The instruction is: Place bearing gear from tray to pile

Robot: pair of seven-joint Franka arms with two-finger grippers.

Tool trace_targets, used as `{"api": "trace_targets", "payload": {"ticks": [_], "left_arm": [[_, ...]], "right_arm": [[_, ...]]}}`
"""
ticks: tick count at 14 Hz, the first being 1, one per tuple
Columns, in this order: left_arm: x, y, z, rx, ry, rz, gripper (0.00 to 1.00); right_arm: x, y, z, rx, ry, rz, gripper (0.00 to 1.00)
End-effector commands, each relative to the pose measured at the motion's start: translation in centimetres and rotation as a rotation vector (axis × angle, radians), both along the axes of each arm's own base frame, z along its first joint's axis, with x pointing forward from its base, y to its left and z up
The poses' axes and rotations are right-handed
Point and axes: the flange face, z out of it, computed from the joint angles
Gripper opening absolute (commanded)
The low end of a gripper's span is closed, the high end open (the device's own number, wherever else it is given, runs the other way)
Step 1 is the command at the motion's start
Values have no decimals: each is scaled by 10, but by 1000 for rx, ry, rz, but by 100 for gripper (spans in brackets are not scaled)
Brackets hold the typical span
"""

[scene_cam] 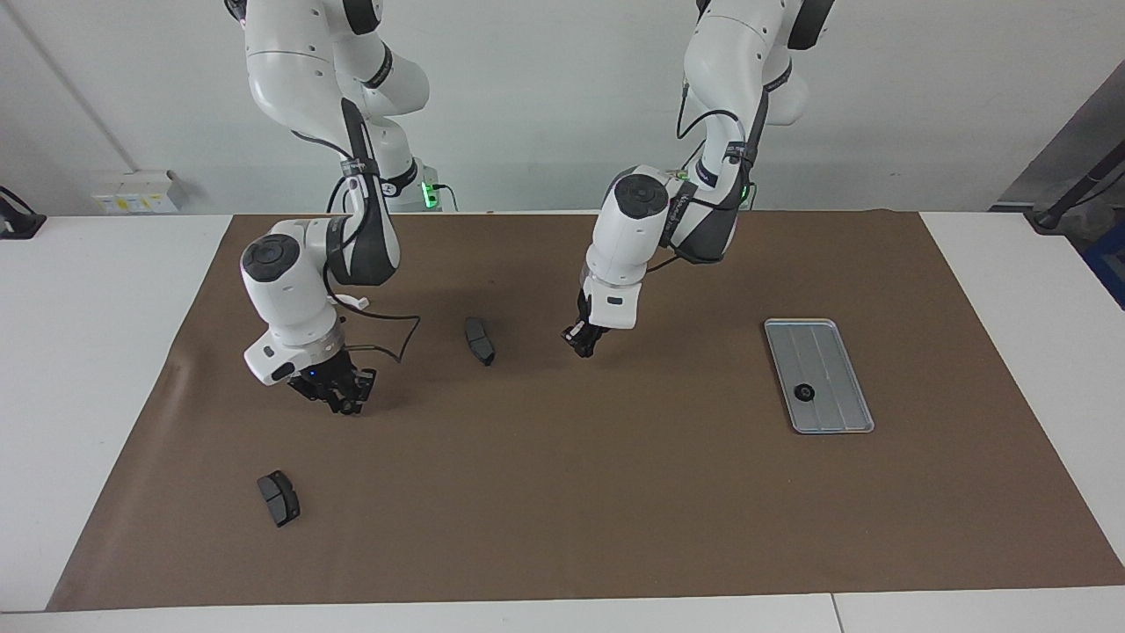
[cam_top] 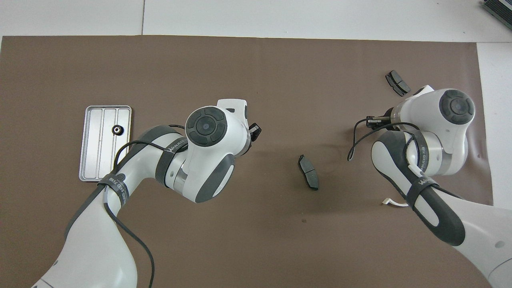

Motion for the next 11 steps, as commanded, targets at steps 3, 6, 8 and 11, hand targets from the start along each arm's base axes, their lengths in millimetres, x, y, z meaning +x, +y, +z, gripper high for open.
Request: {"api": "trace_targets", "payload": {"ticks": [3,6,8,11], "left_arm": [[2,-14,2,-30,-20,19,33],[0,-19,5,-44,-34,41,43],[3,-16,6,-35,-28,41,48],[20,22,19,14,15,65,51]], "right_arm": [[-6,-7,-11,19,2,11,35],[-5,-8,-6,20,-3,6,100],[-4,-4,12,23,-18,11,100],[-4,12,45,30,-7,30,100]]}}
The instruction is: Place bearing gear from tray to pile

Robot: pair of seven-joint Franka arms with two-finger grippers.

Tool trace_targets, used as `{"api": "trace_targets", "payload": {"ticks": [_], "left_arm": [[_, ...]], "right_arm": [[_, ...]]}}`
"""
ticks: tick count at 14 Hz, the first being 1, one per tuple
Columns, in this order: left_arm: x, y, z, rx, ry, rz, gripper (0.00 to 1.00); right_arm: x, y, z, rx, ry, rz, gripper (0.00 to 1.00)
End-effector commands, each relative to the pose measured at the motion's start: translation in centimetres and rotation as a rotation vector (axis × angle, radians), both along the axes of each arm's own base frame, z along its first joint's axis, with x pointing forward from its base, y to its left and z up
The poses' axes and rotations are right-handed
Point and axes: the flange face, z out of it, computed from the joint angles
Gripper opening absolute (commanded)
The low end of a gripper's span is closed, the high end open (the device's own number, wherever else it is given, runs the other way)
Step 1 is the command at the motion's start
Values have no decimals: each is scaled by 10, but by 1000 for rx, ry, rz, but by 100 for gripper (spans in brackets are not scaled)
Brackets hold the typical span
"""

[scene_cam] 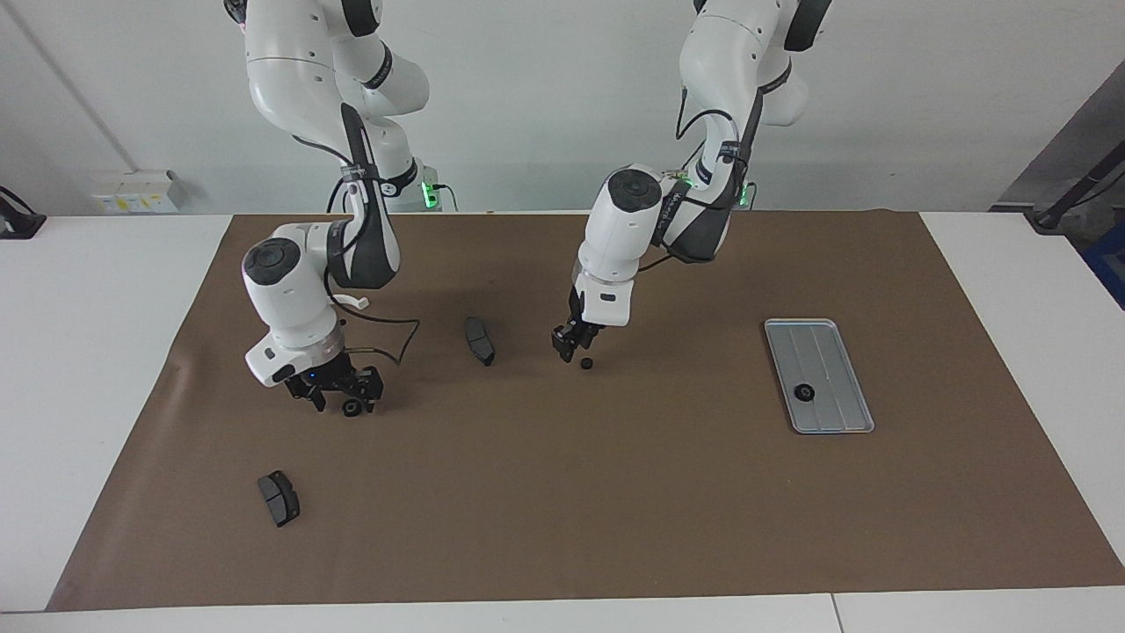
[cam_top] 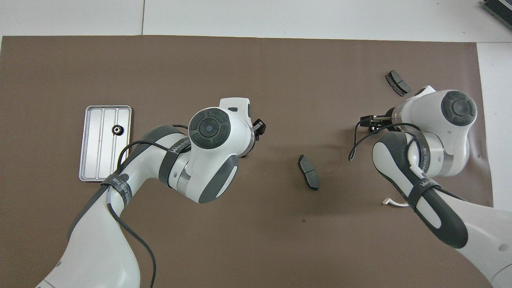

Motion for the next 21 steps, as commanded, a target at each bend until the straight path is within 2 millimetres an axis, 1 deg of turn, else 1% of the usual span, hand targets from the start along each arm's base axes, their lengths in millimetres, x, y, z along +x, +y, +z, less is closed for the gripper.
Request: {"api": "trace_targets", "payload": {"ticks": [1,3,4,6,7,9,10,12,14,16,17,18,20,21], "left_arm": [[29,54,30,30,27,19,51],[43,106,43,64,61,-45,51],[51,133,44,78,79,-84,51],[57,174,36,93,97,-172,51],[62,194,36,94,94,-208,51],[67,239,29,95,93,-295,51],[65,261,21,95,99,-354,51],[59,295,10,94,92,-463,51],[61,331,7,93,78,-487,51],[60,350,0,100,51,-482,51],[59,358,-5,125,35,-480,51],[56,367,-11,156,17,-481,51],[56,388,-21,171,-21,-445,51],[57,395,-24,172,-28,-433,51]], "right_arm": [[-2,22,43,26,15,45,100],[0,44,68,34,32,38,100],[2,59,80,39,35,21,100],[7,95,96,51,14,0,100],[7,114,102,56,1,3,100],[0,159,110,63,-13,46,100],[-6,182,110,68,-13,53,100],[-8,225,107,80,-17,25,100],[-14,271,99,97,-25,6,100],[-27,306,91,107,-29,11,100],[-34,321,81,103,-24,17,100],[-40,339,69,102,-25,16,100],[-56,376,28,94,-13,36,100],[-62,389,12,88,-19,40,100]]}}
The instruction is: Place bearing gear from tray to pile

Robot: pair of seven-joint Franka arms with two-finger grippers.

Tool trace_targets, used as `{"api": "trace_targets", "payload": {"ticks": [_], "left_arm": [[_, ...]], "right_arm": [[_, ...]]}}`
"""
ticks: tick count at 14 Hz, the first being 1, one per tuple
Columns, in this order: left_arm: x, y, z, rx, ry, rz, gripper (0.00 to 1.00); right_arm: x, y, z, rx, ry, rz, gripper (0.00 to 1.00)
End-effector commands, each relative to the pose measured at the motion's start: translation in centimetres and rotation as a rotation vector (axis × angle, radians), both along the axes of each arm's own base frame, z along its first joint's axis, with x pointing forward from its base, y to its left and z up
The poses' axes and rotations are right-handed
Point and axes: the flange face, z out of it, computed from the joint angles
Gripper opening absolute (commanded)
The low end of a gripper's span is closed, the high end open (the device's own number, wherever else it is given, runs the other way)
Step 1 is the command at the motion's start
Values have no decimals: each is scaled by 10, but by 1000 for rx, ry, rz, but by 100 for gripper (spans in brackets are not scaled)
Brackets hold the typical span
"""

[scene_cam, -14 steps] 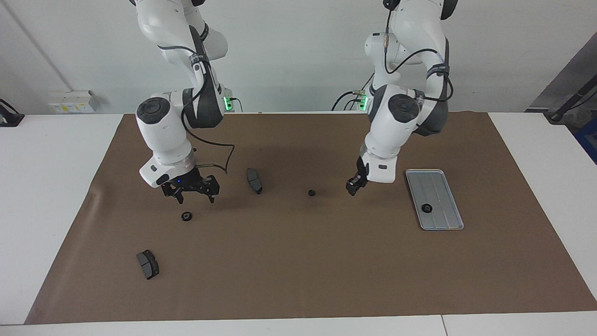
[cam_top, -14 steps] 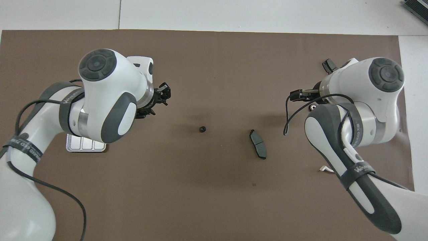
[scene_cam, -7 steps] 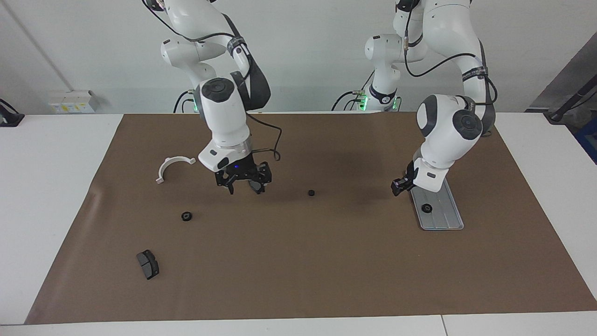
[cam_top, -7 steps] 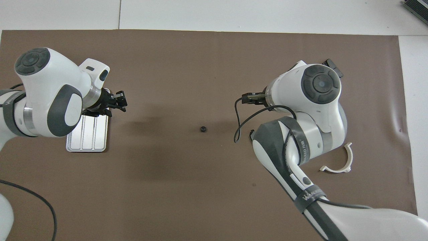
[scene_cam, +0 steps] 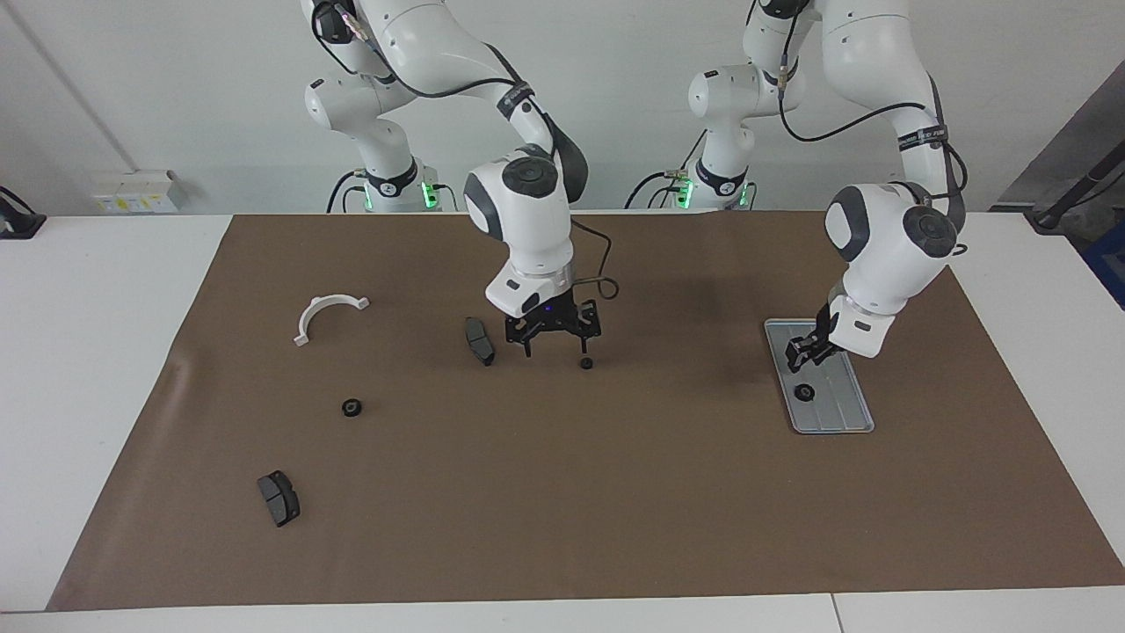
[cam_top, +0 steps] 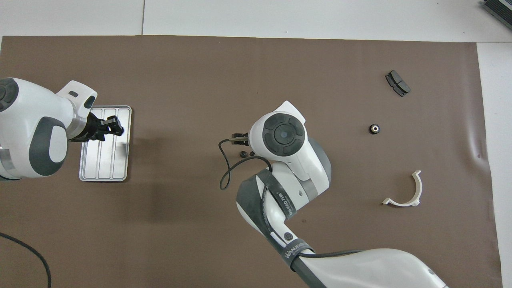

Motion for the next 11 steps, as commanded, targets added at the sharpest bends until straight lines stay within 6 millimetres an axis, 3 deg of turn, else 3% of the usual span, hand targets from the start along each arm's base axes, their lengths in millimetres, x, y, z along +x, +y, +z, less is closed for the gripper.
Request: {"api": "trace_targets", "payload": {"ticks": [1,3,4,7,11], "left_arm": [[-8,20,-4,18,-44,13,51],[-3,24,-11,15,-63,32,50],[0,23,-17,13,-75,41,49],[9,14,-28,2,-115,120,48],[14,10,-33,-7,-138,190,47]], "right_arm": [[-4,29,-39,-12,-26,-7,100],[-8,33,-49,-28,-24,-8,98],[-17,43,-55,-34,-18,12,89],[-22,45,-58,-44,-5,13,64],[-27,42,-68,-61,15,17,57]]}}
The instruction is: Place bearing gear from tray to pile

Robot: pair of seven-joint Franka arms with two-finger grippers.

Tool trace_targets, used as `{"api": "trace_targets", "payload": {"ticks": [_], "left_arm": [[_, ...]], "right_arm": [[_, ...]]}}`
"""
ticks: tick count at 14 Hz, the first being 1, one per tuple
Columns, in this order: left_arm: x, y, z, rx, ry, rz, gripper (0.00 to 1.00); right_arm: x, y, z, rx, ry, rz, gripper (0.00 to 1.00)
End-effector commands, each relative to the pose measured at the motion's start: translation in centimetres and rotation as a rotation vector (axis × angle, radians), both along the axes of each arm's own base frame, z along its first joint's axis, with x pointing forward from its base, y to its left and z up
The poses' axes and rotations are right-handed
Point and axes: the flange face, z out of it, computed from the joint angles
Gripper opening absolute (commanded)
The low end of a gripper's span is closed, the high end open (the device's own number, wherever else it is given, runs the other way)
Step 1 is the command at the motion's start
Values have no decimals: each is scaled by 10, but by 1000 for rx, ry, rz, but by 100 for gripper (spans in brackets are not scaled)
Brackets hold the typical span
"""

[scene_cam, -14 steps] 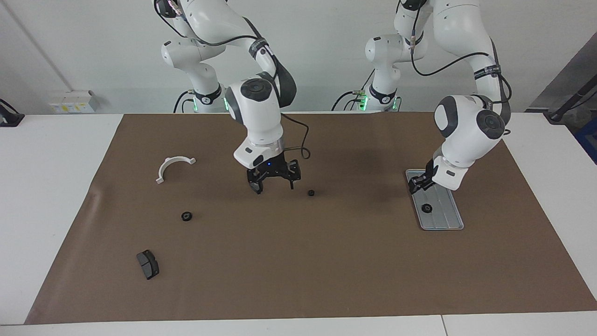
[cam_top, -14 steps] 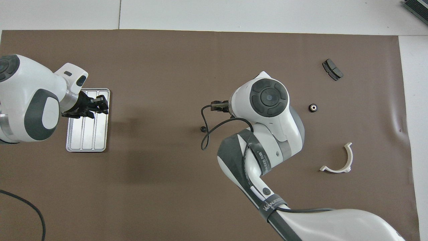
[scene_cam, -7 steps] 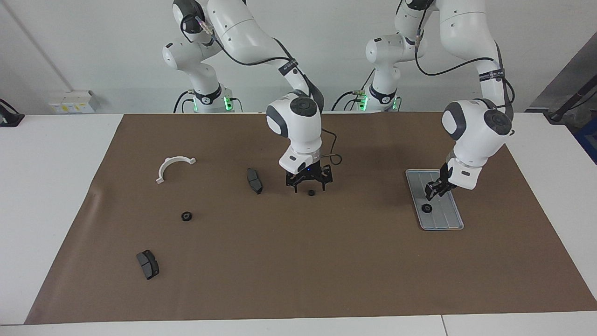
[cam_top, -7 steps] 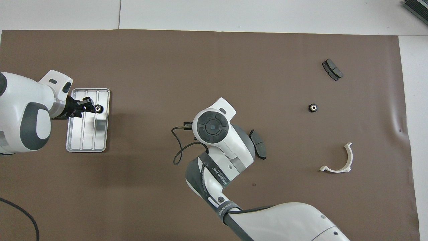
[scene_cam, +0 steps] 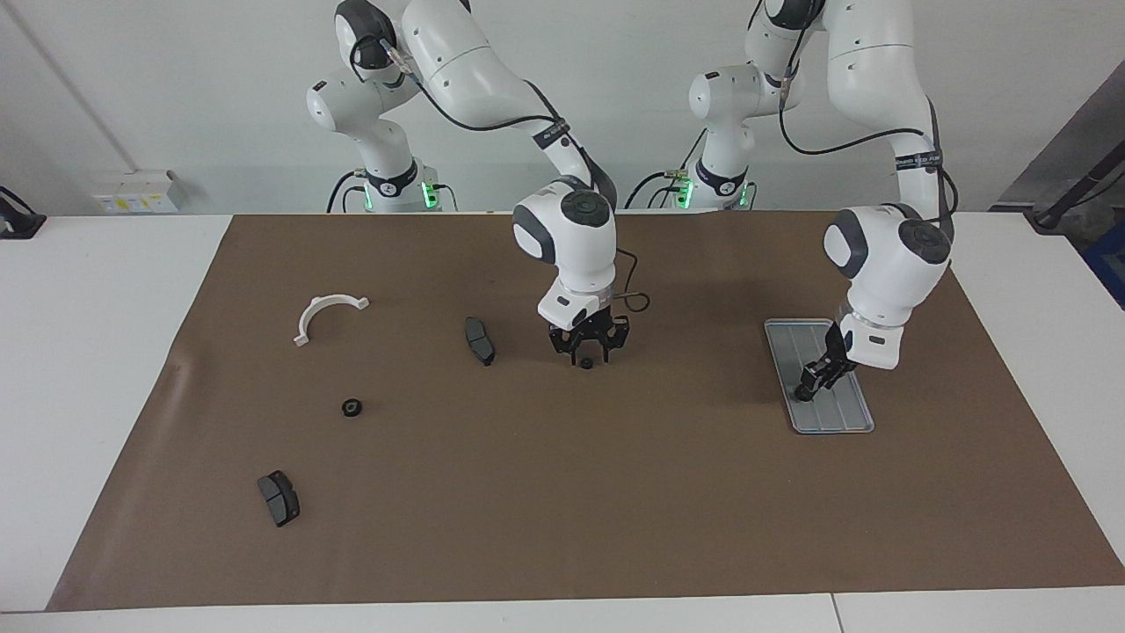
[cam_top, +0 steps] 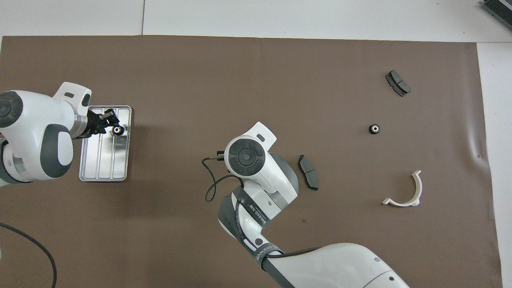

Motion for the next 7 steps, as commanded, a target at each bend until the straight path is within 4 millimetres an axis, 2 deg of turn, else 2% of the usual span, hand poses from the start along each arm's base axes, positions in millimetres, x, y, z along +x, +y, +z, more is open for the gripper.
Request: {"api": "trace_targets", "payload": {"ticks": [1,5,6,7], "left_arm": [[2,-6,-3,7,-26,24,46],[5,-7,-4,0,-43,63,46],[5,-7,-6,-1,-42,64,46],[5,-6,-7,-2,-44,71,46]], "right_arm": [[-4,-3,-7,-26,11,-12,54],[-5,-2,-6,-26,11,-10,45],[-5,-2,-6,-27,12,-11,41],[-5,-2,-6,-27,12,-12,32]]}}
